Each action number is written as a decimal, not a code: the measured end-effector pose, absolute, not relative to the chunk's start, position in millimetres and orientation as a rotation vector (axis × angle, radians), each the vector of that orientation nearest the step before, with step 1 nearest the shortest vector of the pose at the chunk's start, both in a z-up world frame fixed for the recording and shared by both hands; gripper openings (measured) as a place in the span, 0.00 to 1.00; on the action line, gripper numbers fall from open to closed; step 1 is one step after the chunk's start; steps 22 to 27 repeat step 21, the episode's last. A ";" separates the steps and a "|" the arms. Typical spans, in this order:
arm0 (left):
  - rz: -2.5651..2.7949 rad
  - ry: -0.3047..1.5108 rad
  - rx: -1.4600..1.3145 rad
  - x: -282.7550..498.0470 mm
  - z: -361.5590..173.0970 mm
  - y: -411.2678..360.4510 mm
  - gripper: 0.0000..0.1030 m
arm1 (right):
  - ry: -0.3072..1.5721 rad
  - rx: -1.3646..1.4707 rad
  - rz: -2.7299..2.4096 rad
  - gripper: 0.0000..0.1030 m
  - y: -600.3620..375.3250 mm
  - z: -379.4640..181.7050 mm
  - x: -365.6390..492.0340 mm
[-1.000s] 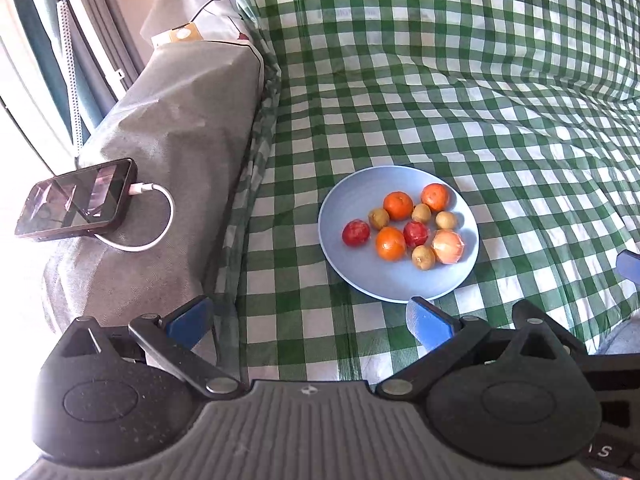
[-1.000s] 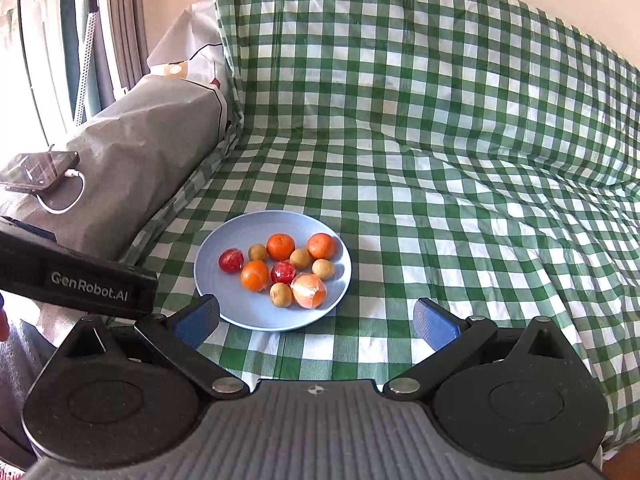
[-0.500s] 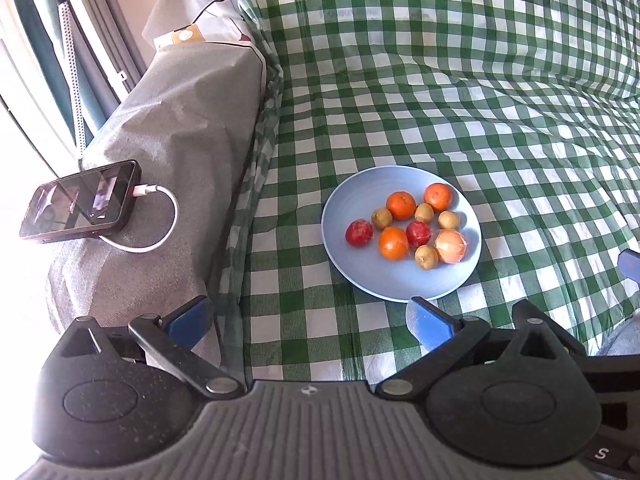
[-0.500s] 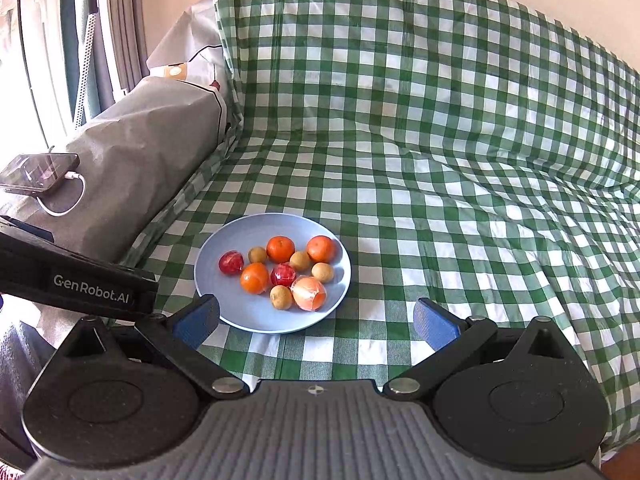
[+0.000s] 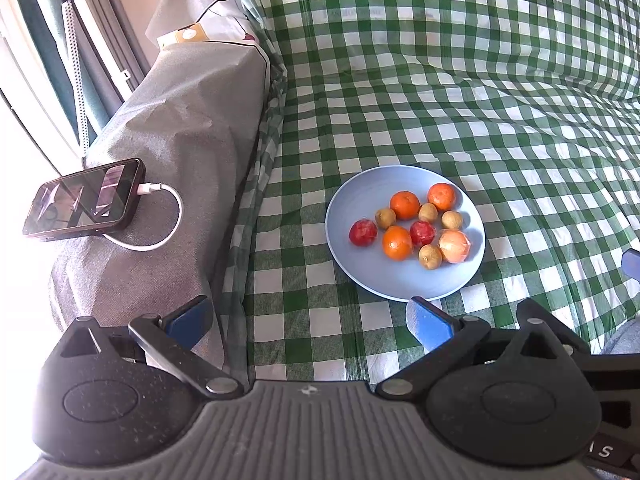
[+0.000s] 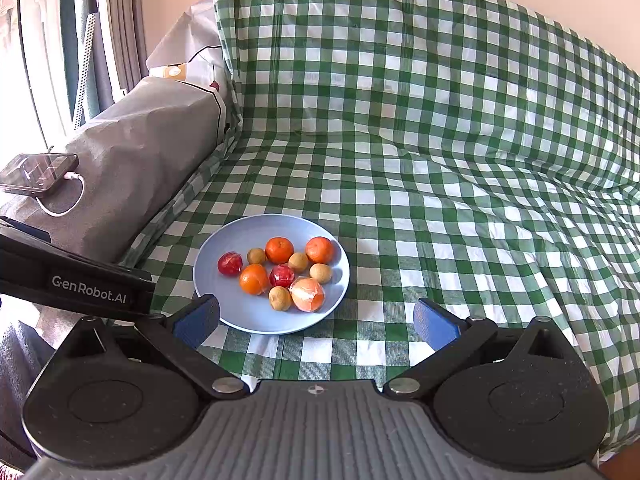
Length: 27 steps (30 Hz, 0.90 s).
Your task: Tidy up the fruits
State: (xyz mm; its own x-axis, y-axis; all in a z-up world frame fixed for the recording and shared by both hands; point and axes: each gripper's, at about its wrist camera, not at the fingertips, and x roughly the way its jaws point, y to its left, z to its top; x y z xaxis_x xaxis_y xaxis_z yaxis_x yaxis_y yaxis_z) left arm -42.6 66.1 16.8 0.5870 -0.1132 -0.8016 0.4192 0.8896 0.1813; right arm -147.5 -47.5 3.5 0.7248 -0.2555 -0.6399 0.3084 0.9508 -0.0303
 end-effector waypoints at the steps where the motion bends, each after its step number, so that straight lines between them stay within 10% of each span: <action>1: -0.318 0.894 0.374 -42.4 16.7 66.3 1.00 | 0.694 0.080 -0.312 0.99 -47.4 3.3 -147.2; 27: -0.309 0.895 0.373 -42.2 16.0 66.9 1.00 | 0.694 0.083 -0.316 0.99 -46.0 0.0 -144.7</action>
